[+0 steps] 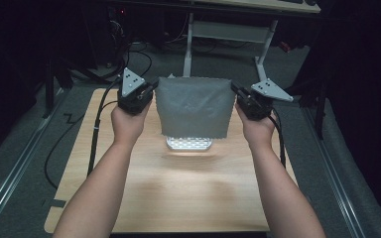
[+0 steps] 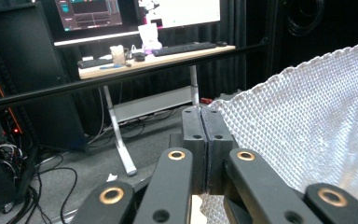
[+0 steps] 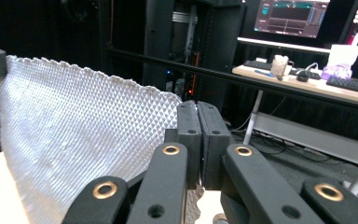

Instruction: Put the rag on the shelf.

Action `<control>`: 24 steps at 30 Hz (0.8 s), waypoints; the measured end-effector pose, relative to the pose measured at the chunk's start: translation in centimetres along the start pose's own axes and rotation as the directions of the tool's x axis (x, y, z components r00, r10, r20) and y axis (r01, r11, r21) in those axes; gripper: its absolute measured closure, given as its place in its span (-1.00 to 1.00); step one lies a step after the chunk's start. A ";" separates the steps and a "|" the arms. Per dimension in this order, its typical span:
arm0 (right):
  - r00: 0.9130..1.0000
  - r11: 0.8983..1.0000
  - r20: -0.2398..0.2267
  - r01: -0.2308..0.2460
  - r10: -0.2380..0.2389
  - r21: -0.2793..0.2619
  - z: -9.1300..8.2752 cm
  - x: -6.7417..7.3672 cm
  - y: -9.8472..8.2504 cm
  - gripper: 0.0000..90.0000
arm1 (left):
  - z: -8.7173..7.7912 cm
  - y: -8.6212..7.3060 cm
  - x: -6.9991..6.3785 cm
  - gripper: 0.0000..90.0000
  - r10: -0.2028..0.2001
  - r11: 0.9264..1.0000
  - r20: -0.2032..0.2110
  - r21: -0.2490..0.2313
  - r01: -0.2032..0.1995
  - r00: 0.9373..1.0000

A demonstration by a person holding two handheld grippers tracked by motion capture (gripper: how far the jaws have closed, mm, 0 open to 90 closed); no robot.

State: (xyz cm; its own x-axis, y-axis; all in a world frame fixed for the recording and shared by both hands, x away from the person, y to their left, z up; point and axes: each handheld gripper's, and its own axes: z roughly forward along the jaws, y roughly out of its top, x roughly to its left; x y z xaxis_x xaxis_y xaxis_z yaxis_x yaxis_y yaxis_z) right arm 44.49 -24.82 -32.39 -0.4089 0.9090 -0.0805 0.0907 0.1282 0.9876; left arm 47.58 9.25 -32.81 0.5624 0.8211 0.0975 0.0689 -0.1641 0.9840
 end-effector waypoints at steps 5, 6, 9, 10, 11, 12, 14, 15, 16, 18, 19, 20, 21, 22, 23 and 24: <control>0.999 0.999 0.003 -0.032 0.032 0.018 1.2 -0.8 0.0 0.99 | 1.2 -0.2 0.4 0.99 -0.016 1.000 -0.011 0.018 0.016 1.000; 1.000 0.999 0.004 -0.021 0.021 0.025 1.4 -0.8 0.0 0.99 | 1.4 -0.4 0.5 0.99 -0.013 0.999 -0.013 0.031 0.014 1.000; 1.000 0.999 0.004 0.011 -0.011 0.044 2.1 -0.8 -0.2 0.99 | 1.9 -0.8 0.7 0.99 -0.012 0.998 -0.023 0.053 0.013 1.000; 1.000 0.999 0.001 0.017 -0.017 0.050 2.3 -0.8 -0.3 0.99 | 2.4 -1.2 0.9 0.99 -0.013 0.997 -0.029 0.076 0.015 0.999; 1.000 0.999 0.001 0.017 -0.017 0.050 2.3 -0.8 -0.3 0.99 | 2.4 -1.2 0.9 0.99 -0.013 0.997 -0.029 0.076 0.015 0.999; 1.000 0.997 0.002 0.030 -0.030 0.075 2.8 -0.8 -0.6 0.99 | 2.9 -1.6 0.8 0.99 0.011 0.994 -0.036 0.108 -0.007 0.999; 1.000 0.995 -0.001 0.025 -0.025 0.092 3.3 -1.0 -1.0 0.99 | 3.3 -2.0 0.9 0.99 0.008 0.991 -0.030 0.134 -0.004 1.000; 1.000 0.995 -0.001 0.025 -0.025 0.099 3.5 -1.1 -1.1 0.99 | 3.3 -2.0 0.9 0.99 0.008 0.991 -0.030 0.134 -0.004 1.000; 1.000 0.994 0.000 0.018 -0.018 0.108 3.6 -1.2 -1.3 0.99 | 3.6 -2.3 0.9 0.99 0.011 0.989 -0.029 0.149 -0.006 1.000; 1.000 0.992 0.002 0.018 -0.019 0.124 4.0 -1.3 -1.6 0.99 | 3.8 -2.5 0.9 0.99 0.012 0.987 -0.027 0.159 -0.008 1.000; 1.000 0.992 0.002 0.018 -0.019 0.124 4.0 -1.3 -1.6 0.99 | 4.0 -2.7 0.9 0.99 0.012 0.985 -0.024 0.171 -0.007 1.000; 1.000 0.990 -0.012 -0.001 0.002 0.143 4.3 -1.6 -2.0 0.99 | 4.2 -3.2 1.0 0.99 0.004 0.982 -0.017 0.191 -0.001 1.000; 1.000 0.990 -0.012 -0.001 0.002 0.143 4.3 -1.6 -2.0 0.99 | 4.2 -3.2 1.0 0.99 0.004 0.982 -0.017 0.191 -0.001 1.000; 1.000 0.988 -0.017 -0.001 0.004 0.156 4.5 -1.7 -2.3 0.99 | 4.3 -3.4 1.0 0.99 0.001 0.980 -0.013 0.200 0.002 1.000; 1.000 0.988 -0.017 -0.001 0.004 0.156 4.5 -1.7 -2.3 0.99 | 4.4 -3.7 1.0 0.99 -0.001 0.979 -0.013 0.204 0.003 1.000; 1.000 0.987 -0.018 0.012 -0.009 0.163 4.7 -1.7 -2.7 0.99 | 4.5 -4.3 1.0 0.99 -0.014 0.975 -0.002 0.222 0.014 1.000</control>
State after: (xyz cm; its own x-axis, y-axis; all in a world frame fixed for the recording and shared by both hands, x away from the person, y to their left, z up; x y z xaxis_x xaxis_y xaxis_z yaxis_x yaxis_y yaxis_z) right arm 49.18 -24.81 -35.58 -0.4257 0.9007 -0.0874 0.2322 0.2020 0.9515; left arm 51.59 8.32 -37.62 0.5595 0.8245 0.0844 0.2578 -0.2699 0.9277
